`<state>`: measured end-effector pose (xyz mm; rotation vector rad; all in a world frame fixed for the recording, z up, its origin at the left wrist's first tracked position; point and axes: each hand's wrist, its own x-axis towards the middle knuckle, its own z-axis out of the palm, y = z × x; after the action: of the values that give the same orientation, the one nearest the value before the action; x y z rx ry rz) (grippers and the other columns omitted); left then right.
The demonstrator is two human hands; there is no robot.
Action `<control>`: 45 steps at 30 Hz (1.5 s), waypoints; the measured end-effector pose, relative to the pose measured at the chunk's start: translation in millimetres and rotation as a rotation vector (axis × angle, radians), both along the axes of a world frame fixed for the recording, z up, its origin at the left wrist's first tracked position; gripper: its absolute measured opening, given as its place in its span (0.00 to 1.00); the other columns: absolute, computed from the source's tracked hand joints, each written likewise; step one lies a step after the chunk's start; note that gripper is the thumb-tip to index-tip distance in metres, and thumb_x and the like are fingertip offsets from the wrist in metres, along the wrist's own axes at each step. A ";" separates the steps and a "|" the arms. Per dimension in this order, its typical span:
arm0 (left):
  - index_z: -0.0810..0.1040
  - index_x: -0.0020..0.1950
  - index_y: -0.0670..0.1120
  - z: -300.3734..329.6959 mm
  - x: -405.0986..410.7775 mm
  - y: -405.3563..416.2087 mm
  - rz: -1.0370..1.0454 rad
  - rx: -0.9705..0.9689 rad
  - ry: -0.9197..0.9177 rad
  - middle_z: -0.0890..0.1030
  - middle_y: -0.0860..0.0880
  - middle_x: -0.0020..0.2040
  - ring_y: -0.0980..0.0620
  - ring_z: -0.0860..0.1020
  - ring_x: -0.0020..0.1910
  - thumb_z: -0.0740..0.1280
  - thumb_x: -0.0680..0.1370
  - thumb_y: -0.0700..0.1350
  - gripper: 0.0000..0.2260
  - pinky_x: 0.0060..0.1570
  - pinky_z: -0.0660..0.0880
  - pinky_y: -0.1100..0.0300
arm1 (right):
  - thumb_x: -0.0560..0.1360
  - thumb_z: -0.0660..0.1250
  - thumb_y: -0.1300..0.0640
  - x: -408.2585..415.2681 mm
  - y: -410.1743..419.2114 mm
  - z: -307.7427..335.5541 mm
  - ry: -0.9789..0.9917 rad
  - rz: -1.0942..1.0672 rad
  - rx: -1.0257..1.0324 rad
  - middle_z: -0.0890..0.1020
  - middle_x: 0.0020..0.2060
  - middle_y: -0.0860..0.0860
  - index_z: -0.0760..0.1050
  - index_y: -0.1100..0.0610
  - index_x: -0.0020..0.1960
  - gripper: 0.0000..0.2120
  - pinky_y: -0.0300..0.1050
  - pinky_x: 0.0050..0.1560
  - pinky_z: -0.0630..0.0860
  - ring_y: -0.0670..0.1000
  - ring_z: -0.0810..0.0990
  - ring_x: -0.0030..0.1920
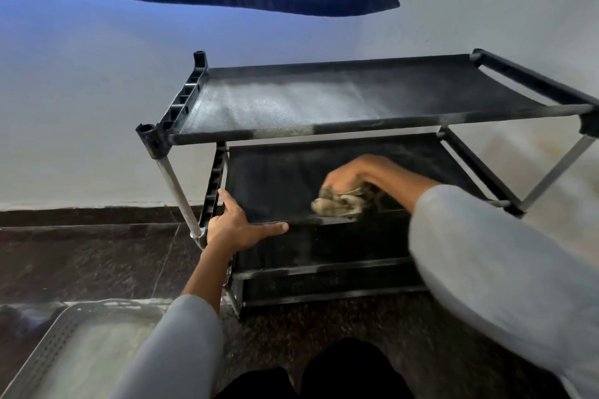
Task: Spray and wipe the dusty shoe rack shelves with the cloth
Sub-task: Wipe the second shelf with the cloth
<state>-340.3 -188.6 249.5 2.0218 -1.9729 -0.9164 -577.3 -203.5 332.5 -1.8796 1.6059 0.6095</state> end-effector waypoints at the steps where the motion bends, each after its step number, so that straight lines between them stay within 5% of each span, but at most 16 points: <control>1: 0.28 0.77 0.47 0.9 -0.5 0.7 0.000 -0.003 0.002 0.63 0.44 0.77 0.36 0.63 0.74 0.72 0.57 0.74 0.69 0.70 0.63 0.46 | 0.73 0.62 0.60 -26.8 7.7 -0.1 -0.026 -0.059 0.026 0.82 0.47 0.52 0.81 0.50 0.49 0.11 0.54 0.49 0.79 0.57 0.82 0.48; 3: 0.29 0.77 0.47 1.3 -1.6 0.8 -0.002 -0.004 0.000 0.62 0.45 0.78 0.36 0.63 0.74 0.73 0.58 0.74 0.69 0.70 0.63 0.46 | 0.74 0.60 0.63 -65.0 22.4 -0.2 -0.047 -0.167 0.000 0.81 0.50 0.50 0.80 0.43 0.44 0.17 0.58 0.57 0.77 0.57 0.80 0.52; 6: 0.29 0.77 0.47 1.4 -1.4 1.5 0.008 -0.004 0.003 0.62 0.45 0.78 0.36 0.62 0.74 0.72 0.57 0.74 0.69 0.70 0.64 0.45 | 0.75 0.53 0.66 -79.4 31.1 5.3 -0.047 -0.255 -0.044 0.77 0.57 0.49 0.77 0.40 0.48 0.23 0.55 0.61 0.73 0.53 0.76 0.57; 8: 0.30 0.77 0.47 1.7 -0.2 2.0 0.015 -0.003 0.007 0.62 0.45 0.78 0.36 0.62 0.74 0.73 0.57 0.74 0.69 0.70 0.64 0.45 | 0.77 0.54 0.53 -76.6 35.2 12.8 -0.049 -0.363 -0.144 0.72 0.67 0.54 0.77 0.42 0.55 0.15 0.56 0.66 0.68 0.56 0.72 0.64; 11: 0.30 0.77 0.47 1.4 -0.2 2.0 0.010 -0.009 0.010 0.62 0.45 0.78 0.36 0.62 0.74 0.73 0.58 0.73 0.68 0.70 0.64 0.45 | 0.68 0.54 0.25 -79.9 46.9 17.6 -0.039 -0.492 -0.134 0.69 0.67 0.54 0.71 0.48 0.66 0.36 0.60 0.68 0.64 0.58 0.68 0.65; 13: 0.30 0.77 0.47 0.9 -0.7 1.8 0.003 -0.012 0.008 0.61 0.45 0.78 0.36 0.62 0.74 0.73 0.58 0.73 0.68 0.70 0.64 0.45 | 0.65 0.55 0.22 -75.6 60.7 10.9 -0.045 -0.354 -0.074 0.67 0.63 0.47 0.69 0.49 0.68 0.42 0.58 0.67 0.66 0.55 0.70 0.62; 17: 0.31 0.78 0.46 -1.4 -0.4 1.6 0.004 -0.027 -0.005 0.62 0.45 0.78 0.37 0.61 0.75 0.72 0.57 0.75 0.68 0.70 0.62 0.45 | 0.73 0.70 0.48 -66.8 66.9 -14.9 -0.037 -0.272 -0.429 0.73 0.58 0.51 0.71 0.54 0.58 0.18 0.47 0.56 0.73 0.51 0.76 0.52; 21: 0.31 0.77 0.45 -2.7 0.2 1.2 -0.003 -0.051 -0.023 0.63 0.46 0.78 0.36 0.61 0.75 0.71 0.58 0.75 0.68 0.71 0.61 0.45 | 0.75 0.69 0.56 -24.5 44.0 -14.8 -0.229 -0.234 -0.321 0.79 0.49 0.51 0.73 0.52 0.48 0.06 0.44 0.52 0.72 0.51 0.78 0.50; 26: 0.30 0.77 0.45 -1.8 2.1 1.9 -0.010 -0.049 -0.050 0.64 0.43 0.77 0.36 0.64 0.73 0.70 0.56 0.76 0.69 0.69 0.64 0.45 | 0.76 0.67 0.53 53.5 10.9 -24.3 -0.318 -0.079 -0.281 0.77 0.45 0.49 0.73 0.53 0.49 0.06 0.43 0.51 0.71 0.51 0.76 0.47; 30: 0.29 0.77 0.47 0.4 1.8 2.8 -0.016 -0.025 -0.020 0.62 0.44 0.78 0.36 0.63 0.73 0.71 0.58 0.74 0.68 0.69 0.65 0.45 | 0.76 0.67 0.54 -6.3 17.6 -23.6 -0.192 -0.123 -0.250 0.74 0.37 0.47 0.68 0.51 0.39 0.10 0.43 0.49 0.69 0.51 0.73 0.43; 34: 0.28 0.77 0.46 -0.2 -2.8 4.4 -0.025 -0.034 -0.026 0.63 0.46 0.78 0.35 0.63 0.73 0.71 0.59 0.74 0.68 0.69 0.65 0.45 | 0.77 0.66 0.52 -72.6 47.4 -7.0 -0.033 -0.280 -0.215 0.77 0.45 0.50 0.71 0.54 0.53 0.08 0.44 0.53 0.70 0.52 0.76 0.50; 40: 0.28 0.76 0.45 -2.3 2.6 1.3 -0.021 -0.033 -0.051 0.63 0.45 0.78 0.35 0.63 0.73 0.70 0.57 0.76 0.69 0.70 0.63 0.43 | 0.75 0.67 0.57 -22.1 39.2 -10.7 -0.085 -0.174 -0.291 0.80 0.50 0.53 0.76 0.57 0.53 0.09 0.46 0.51 0.73 0.55 0.79 0.50; 43: 0.28 0.76 0.45 0.4 0.9 2.8 -0.021 -0.037 -0.068 0.63 0.44 0.77 0.34 0.63 0.73 0.69 0.57 0.77 0.69 0.71 0.63 0.43 | 0.70 0.66 0.59 13.0 30.4 -6.5 0.004 -0.103 -0.377 0.77 0.44 0.50 0.77 0.52 0.50 0.09 0.47 0.45 0.74 0.54 0.77 0.45; 45: 0.29 0.77 0.45 2.6 -0.2 5.7 -0.022 -0.041 -0.075 0.63 0.43 0.77 0.34 0.63 0.73 0.69 0.59 0.76 0.67 0.71 0.63 0.44 | 0.70 0.67 0.57 39.1 27.6 -11.4 -0.102 -0.128 -0.391 0.80 0.45 0.50 0.78 0.49 0.47 0.07 0.47 0.45 0.75 0.53 0.79 0.45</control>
<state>-340.5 -182.9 252.0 2.0447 -2.0395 -0.8087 -538.1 -175.9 321.1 -2.0183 1.8614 0.1468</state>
